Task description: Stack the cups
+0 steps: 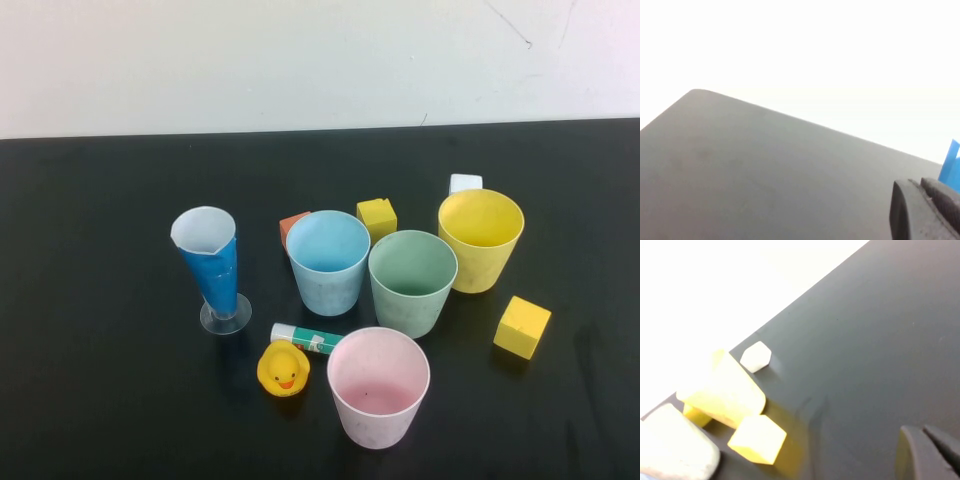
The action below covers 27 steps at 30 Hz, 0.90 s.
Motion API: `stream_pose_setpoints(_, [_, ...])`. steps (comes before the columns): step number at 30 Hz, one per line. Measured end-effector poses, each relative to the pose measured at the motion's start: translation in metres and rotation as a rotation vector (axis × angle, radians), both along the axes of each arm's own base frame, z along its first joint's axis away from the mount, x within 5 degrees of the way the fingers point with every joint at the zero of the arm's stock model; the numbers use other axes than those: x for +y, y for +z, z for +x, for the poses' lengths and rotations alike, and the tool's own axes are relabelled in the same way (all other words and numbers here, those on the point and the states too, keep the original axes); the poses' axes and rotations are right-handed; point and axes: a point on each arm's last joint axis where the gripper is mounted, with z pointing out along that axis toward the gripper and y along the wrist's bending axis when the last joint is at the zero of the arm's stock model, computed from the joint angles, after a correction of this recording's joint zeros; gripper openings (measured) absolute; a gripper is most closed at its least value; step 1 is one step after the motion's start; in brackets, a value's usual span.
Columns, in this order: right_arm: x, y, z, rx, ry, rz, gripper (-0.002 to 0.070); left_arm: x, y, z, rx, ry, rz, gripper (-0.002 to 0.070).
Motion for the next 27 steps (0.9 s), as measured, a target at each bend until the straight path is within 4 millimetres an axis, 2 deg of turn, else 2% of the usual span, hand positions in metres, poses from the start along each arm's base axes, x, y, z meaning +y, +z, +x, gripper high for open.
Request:
stream_pose_setpoints(4, [0.000,0.001,0.000,-0.014,0.009,-0.051,-0.0003,0.002,0.005,-0.001,-0.058,0.012,-0.108,-0.0002])
stream_pose_setpoints(8, [0.000,0.002,0.000,-0.021,0.010,-0.039,-0.0003,0.004,0.006,-0.001,-0.074,-0.017,-0.488,-0.0002])
stream_pose_setpoints(11, [0.000,0.001,0.000,-0.016,0.013,-0.044,-0.0003,0.003,0.005,-0.001,-0.067,-0.028,-0.603,-0.0002])
stream_pose_setpoints(22, [0.001,0.000,0.000,-0.002,0.025,-0.077,-0.0003,0.003,0.005,-0.001,-0.058,-0.033,-0.645,-0.0002])
stream_pose_setpoints(25, [0.001,-0.002,-0.001,0.019,0.033,-0.080,-0.0003,-0.003,0.016,-0.003,0.014,-0.068,-0.473,-0.0002])
stream_pose_setpoints(27, [0.002,-0.003,-0.001,0.030,0.038,-0.082,-0.0003,-0.007,0.040,-0.007,0.090,-0.088,-0.290,-0.0002])
